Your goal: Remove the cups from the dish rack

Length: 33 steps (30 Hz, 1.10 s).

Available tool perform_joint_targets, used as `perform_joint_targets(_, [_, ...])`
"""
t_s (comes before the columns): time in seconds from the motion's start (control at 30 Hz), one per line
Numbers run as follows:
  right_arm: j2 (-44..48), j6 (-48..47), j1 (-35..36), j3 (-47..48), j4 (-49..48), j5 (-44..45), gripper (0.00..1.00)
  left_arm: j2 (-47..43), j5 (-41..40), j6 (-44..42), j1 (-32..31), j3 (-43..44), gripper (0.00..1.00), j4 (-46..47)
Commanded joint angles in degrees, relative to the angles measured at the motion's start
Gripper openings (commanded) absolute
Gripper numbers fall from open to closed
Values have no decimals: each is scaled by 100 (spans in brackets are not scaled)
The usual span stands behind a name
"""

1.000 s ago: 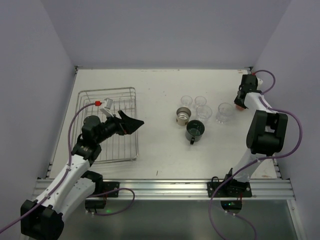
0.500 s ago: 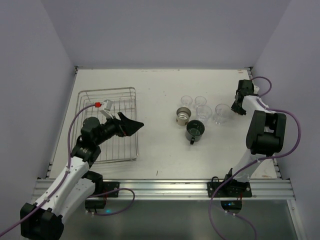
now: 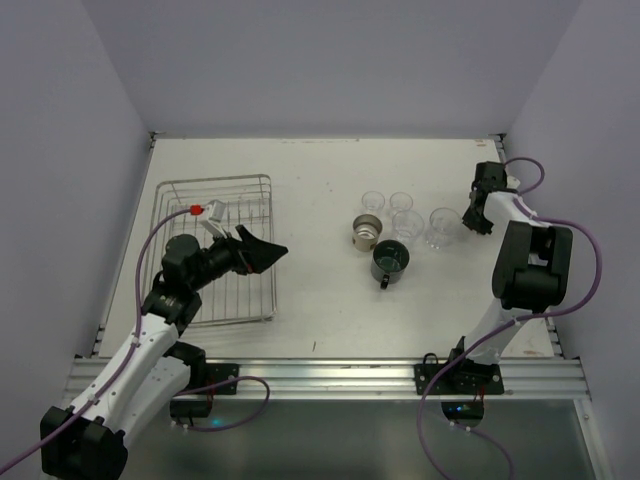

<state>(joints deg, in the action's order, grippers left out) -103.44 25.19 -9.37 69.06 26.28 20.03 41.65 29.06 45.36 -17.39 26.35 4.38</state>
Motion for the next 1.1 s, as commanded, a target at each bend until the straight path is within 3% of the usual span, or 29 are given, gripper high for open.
perform_joint_targets(0.0, [227, 118, 14, -164, 308, 264, 1, -60, 188, -107, -19, -51, 100, -95])
perform_joint_targets(0.1, [280, 100, 14, -243, 246, 229, 9, -69, 205, -107, -10, -42, 100, -122])
perform_joint_targets(0.47, [465, 162, 14, -489, 96, 27, 52, -131, 284, -177, 95, -42, 100, -289])
perform_joint_targets(0.83, [1176, 565, 22, -1104, 35, 80, 56, -16, 355, -203, 130, -60, 100, -254])
perform_joint_targets(1.07, [2588, 926, 162, -1711, 368, 229, 56, 177, 408, -414, 139, 2, 100, -332])
